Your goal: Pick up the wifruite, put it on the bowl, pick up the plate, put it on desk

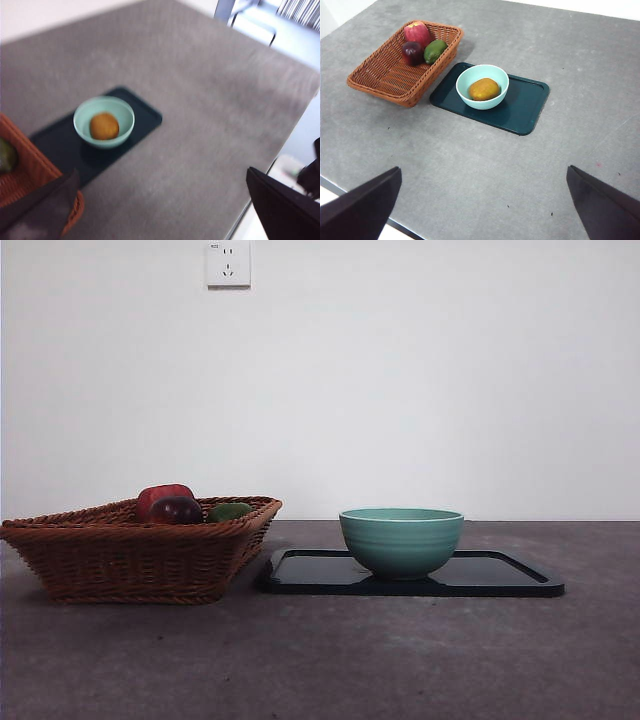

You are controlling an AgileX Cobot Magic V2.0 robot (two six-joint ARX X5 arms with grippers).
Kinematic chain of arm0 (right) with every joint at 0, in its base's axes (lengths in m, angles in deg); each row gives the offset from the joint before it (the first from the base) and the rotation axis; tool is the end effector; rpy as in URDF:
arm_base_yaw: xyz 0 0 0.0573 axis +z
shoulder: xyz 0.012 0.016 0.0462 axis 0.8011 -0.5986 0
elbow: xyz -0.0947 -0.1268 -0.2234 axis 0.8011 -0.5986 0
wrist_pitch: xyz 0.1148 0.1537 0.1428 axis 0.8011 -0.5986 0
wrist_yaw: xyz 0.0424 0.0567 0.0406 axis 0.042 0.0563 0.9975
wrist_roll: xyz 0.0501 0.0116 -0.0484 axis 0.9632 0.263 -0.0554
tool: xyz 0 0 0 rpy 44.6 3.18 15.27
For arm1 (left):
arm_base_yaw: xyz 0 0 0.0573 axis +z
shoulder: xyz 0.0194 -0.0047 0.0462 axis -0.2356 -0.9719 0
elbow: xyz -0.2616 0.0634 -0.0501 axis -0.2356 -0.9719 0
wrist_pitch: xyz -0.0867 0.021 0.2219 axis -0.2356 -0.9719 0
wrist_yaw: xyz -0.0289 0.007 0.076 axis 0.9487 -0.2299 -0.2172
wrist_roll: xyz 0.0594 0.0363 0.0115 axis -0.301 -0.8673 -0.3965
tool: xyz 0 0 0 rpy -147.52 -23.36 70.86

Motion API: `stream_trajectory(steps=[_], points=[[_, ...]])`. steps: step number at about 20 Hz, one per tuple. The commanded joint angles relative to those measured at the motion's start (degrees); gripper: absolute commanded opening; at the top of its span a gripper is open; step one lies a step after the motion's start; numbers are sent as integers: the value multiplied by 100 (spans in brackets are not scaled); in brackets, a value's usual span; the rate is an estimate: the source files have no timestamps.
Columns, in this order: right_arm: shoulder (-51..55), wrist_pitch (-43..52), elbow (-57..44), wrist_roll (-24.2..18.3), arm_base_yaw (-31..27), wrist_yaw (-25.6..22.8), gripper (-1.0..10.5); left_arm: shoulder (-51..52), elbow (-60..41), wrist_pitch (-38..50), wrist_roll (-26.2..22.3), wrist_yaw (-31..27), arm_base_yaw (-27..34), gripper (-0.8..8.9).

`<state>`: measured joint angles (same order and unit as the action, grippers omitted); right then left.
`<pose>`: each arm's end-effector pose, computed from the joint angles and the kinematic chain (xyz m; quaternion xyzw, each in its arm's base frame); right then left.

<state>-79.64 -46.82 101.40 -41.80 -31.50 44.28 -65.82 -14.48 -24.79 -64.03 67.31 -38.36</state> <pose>0.0007 0.0066 0.3637 0.0097 0.2594 0.2234 0.9395 0.1071 -0.1390 0.3975 0.0478 0.2426 -0.4209 0.8727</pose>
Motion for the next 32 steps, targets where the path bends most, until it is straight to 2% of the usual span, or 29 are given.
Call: stream_trajectory(steps=[1,6,9,15,20,26,32], points=[[-26,79,50,74,31,2,606,-542,341,31,111,-22,-15,593],[-26,74,50,168,31,9,606,-2238,1432,-599,352,-22,273,590],[-26,61,50,184,31,22,606,-3394,2371,-1134,772,26,531,590],[-26,50,50,179,31,20,606,-5630,4627,-2138,704,24,942,590],[-26,50,50,175,31,15,606,-7060,5991,-2345,505,28,1036,590],[-26,48,48,144,31,-44,606,-7934,6437,-1958,444,52,1032,590],[-26,52,50,136,31,-48,606,-8234,6439,-1731,319,74,942,588]])
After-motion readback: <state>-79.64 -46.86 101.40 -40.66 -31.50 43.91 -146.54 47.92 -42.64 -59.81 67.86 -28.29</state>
